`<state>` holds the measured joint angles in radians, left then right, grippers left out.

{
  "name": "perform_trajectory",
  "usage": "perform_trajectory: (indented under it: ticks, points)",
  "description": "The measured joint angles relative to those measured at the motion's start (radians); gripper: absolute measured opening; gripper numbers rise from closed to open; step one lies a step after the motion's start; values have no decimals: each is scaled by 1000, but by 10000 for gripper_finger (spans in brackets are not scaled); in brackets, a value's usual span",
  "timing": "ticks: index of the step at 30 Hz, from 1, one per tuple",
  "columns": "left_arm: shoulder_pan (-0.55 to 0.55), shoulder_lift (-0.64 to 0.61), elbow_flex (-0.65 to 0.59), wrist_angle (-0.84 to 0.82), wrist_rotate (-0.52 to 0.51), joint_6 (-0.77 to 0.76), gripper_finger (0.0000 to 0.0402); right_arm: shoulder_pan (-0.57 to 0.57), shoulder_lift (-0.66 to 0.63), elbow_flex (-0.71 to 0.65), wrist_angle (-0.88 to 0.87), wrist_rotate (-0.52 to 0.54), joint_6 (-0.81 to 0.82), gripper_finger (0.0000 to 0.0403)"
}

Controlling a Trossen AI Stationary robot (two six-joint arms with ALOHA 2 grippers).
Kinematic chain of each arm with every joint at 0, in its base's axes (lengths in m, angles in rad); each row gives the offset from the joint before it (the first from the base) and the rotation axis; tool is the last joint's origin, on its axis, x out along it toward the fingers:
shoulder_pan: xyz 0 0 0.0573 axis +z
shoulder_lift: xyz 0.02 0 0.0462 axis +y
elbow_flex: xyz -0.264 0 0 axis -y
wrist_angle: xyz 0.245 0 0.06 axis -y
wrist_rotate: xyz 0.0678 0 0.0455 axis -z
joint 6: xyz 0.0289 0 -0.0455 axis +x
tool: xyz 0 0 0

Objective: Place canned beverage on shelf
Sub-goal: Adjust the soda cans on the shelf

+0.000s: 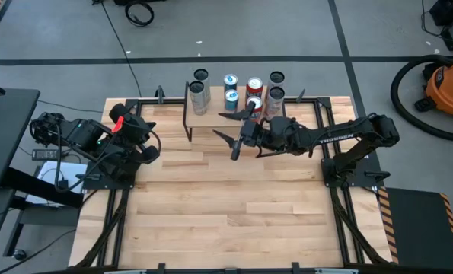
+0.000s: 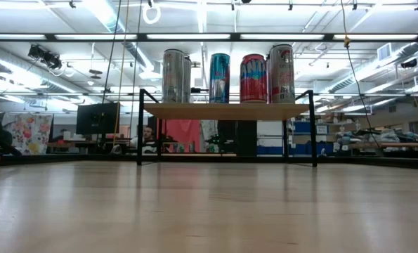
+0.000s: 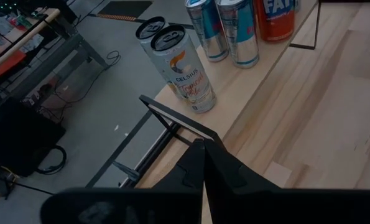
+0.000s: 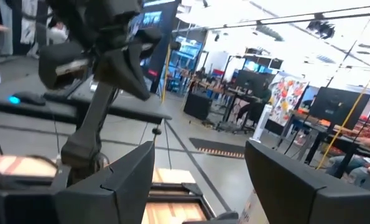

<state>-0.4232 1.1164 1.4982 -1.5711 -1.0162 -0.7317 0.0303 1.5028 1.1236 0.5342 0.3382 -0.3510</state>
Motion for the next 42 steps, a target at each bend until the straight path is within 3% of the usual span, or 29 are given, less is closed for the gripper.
perform_trajectory:
  ticks: [11,15,26,32,37,42]
  points:
    - [0,0,0,0,0,0,7,0,-1,0,-27,-41,-55,265]
    - [0,0,0,0,0,1,7,7,2,0,-40,-47,-123,282]
    - [0,0,0,0,-13,-12,7,-3,16,0,-69,-15,-126,348]
    - [0,-14,0,0,-52,-9,7,-15,35,0,43,-111,-31,361]
    - [0,-65,0,0,-53,6,7,-24,101,8,172,-119,-1,360]
    - [0,-125,0,0,-53,45,7,-35,234,107,180,-23,-16,359]
